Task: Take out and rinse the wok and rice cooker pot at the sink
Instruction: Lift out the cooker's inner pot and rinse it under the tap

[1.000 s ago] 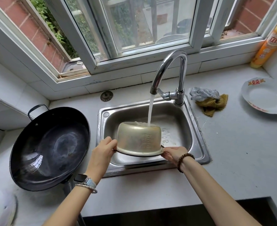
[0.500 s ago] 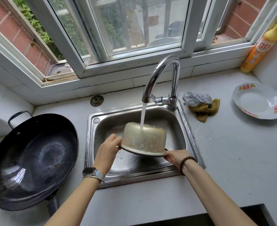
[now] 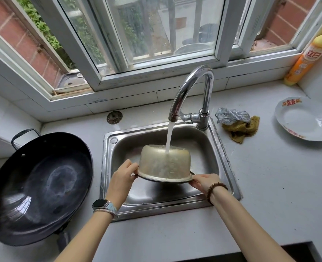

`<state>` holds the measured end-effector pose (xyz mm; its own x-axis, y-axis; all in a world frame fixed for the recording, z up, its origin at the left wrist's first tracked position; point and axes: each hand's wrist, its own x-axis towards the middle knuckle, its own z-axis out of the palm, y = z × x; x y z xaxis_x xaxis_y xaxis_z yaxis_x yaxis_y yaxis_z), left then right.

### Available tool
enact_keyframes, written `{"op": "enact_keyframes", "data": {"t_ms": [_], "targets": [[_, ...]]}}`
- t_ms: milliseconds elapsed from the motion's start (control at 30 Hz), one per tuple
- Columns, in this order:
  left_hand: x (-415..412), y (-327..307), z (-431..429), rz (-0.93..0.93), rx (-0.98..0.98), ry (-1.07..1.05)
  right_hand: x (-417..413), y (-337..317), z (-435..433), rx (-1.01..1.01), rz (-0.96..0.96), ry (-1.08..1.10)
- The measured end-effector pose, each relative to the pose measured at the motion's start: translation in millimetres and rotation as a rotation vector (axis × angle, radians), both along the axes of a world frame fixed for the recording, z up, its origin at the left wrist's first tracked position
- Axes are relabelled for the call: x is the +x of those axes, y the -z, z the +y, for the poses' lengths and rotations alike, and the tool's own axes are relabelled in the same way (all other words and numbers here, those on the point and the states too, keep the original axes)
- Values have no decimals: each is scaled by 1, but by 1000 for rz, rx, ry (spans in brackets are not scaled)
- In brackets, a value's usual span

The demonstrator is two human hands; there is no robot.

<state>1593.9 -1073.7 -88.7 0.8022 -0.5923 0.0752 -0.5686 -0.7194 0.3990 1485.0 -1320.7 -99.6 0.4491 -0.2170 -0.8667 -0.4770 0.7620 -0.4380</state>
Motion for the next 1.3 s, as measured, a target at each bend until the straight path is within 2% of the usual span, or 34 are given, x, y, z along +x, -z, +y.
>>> {"op": "enact_keyframes", "data": {"t_ms": [433, 1133, 1300], "targets": [[-8, 3, 29, 5, 9, -49, 14, 4, 23, -251, 3, -52], [-21, 16, 66, 5, 2, -94, 29, -12, 45, -408, -94, -136], [-20, 11, 66, -18, -29, -101, 30, -9, 42, -385, -92, -158]]}}
